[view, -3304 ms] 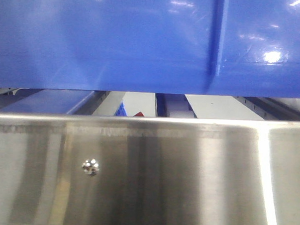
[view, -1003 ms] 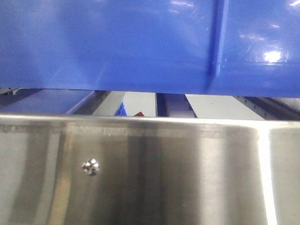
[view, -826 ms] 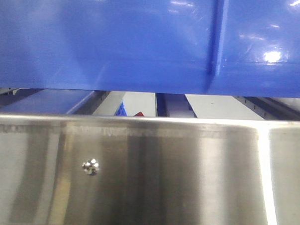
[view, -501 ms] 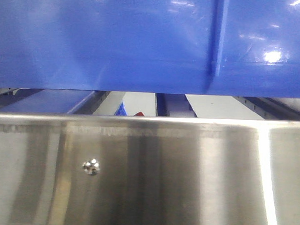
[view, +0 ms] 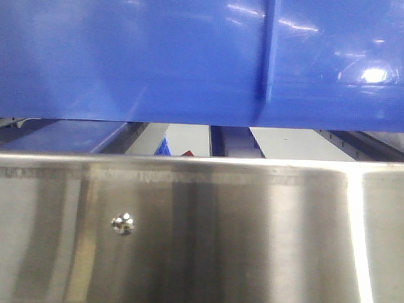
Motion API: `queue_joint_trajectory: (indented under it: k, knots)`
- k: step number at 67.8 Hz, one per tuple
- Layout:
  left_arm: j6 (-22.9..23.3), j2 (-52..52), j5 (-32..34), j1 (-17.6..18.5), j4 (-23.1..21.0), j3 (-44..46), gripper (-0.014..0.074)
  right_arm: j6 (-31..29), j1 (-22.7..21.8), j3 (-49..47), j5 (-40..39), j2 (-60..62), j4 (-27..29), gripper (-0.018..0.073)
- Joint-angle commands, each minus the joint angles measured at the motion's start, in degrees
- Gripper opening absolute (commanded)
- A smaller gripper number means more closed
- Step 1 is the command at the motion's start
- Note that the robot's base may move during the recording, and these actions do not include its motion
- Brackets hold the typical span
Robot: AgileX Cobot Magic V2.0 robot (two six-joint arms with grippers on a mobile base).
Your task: Move blue bin to conveyor side
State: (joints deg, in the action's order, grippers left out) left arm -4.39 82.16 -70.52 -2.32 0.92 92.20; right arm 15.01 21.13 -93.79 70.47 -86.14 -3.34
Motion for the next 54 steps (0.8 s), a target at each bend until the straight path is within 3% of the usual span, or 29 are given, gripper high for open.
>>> queue_joint_trajectory:
  k: [1,54]
  knots:
    - [0.1,-0.1,0.6,-0.2,1.0,-0.2,-0.0016,0.9,0.0,0.0,-0.5,0.1,-0.5,-0.0082]
    - [3.5,-12.5,0.6,-0.2,-0.9,0.3,-0.0016,-1.0,0.0,-13.9,-0.5,4.2,-0.9,-0.0082]
